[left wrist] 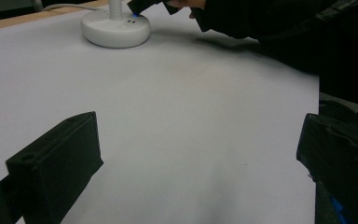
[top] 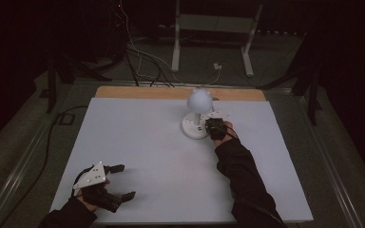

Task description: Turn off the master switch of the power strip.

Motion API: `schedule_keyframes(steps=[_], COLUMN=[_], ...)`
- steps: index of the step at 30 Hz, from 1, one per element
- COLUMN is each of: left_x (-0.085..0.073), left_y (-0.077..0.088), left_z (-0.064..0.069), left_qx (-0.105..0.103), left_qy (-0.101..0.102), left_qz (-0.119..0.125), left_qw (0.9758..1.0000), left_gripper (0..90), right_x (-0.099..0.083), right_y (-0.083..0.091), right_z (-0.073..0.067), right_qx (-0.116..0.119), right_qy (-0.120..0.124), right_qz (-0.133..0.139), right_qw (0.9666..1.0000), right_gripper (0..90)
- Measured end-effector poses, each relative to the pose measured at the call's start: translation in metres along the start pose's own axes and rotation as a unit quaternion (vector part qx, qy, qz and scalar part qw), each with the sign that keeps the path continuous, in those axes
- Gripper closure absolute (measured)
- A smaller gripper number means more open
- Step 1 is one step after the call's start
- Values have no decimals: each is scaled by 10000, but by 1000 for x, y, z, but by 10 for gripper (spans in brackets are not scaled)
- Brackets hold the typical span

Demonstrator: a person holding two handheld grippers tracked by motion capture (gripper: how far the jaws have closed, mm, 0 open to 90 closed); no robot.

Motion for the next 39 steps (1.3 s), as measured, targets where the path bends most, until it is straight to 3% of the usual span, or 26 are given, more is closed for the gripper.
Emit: schedule_keyframes(steps=[5,9,15,26,29,34,39], left_x=[0,0,0,0,0,0,0], left_y=[0,0,-1,-1,-1,-1,0], left_z=[0,0,0,1,1,0,1], left_qx=[5,2,6,-4,-2,1,-4], left_qy=[-13,-4,-16,-31,-32,-24,-29], left_qz=[-1,-2,-5,-19,-18,-21,-9], left_qw=[10000,10000,10000,10000,10000,10000,10000], left_gripper=[3,3,3,3,3,4,4], right_x=[1,2,7,11,9,11,7], right_y=[0,0,-1,-2,-2,-2,-1], right_z=[-2,0,-3,1,4,2,-1], right_qx=[-87,-1,-97,74,174,124,-7], right_qy=[232,143,381,299,227,274,346], right_qz=[-45,-106,-313,-524,-445,-524,-346], right_qw=[9997,9998,9987,9981,9986,9982,9988], right_gripper=[900,900,900,900,900,900,900])
Point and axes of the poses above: each handheld gripper's, and its own axes: y roughly backward along the jaws, x roughly out of its top, z roughly to its right, the point moved 2 cm from there along -y, roughly forward along the jaws, and after that the axes turned 4 degrees about -y, right-handed, at the moved point
